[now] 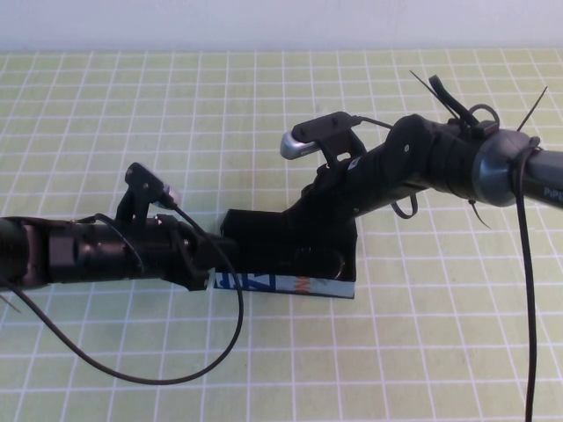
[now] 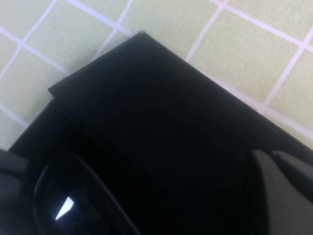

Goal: Take glasses out of glasses case
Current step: Pick up the glasses from the glasses case

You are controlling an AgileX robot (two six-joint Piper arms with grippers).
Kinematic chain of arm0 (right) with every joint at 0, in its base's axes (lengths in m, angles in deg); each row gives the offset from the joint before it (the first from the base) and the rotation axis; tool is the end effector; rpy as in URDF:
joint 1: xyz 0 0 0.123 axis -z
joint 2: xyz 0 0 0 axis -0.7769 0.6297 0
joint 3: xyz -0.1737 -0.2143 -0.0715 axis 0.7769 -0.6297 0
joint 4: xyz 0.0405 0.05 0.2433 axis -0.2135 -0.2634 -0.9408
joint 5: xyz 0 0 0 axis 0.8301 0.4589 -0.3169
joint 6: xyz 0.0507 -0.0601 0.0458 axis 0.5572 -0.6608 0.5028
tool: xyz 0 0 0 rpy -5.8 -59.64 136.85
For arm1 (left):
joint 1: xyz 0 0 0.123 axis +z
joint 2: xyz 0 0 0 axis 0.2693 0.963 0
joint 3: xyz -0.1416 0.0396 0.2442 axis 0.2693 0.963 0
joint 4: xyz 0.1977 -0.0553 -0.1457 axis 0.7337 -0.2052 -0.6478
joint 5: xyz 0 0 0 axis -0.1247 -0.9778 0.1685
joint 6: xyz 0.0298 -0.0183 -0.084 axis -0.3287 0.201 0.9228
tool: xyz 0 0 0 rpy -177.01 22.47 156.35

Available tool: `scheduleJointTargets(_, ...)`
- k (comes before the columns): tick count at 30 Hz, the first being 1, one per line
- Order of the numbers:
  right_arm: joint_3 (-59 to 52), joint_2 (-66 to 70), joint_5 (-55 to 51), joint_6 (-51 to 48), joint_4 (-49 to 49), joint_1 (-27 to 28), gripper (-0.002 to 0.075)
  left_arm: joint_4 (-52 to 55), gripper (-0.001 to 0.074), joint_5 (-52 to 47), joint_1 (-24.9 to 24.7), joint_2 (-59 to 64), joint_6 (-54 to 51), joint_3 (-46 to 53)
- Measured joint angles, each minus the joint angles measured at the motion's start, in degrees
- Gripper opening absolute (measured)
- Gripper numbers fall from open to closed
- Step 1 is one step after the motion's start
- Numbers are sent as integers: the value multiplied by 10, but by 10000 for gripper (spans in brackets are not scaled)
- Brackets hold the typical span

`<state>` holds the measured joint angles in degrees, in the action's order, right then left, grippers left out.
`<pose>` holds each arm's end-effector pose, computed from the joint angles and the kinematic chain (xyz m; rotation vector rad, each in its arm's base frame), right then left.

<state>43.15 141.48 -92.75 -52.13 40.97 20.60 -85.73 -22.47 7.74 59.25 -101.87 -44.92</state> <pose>0.3837 0.2479 0.1811 -0.7894 2.3982 0.4792 0.3265 -0.1157 0.1414 0.8724 1.9892 -0.9179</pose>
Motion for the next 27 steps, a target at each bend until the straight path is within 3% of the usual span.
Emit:
scheduleJointTargets(5,20,0,-51,0,8,1,-18,1,-4,0,0,0,0,0)
scheduleJointTargets(17,186,5,-309,-32,72,0,-14,3,-4,-12,0,1,0,0)
scheduleJointTargets(27,202,-30,-425,-89,97,-43,-14,6,-4,-46,0,-9,20,-1)
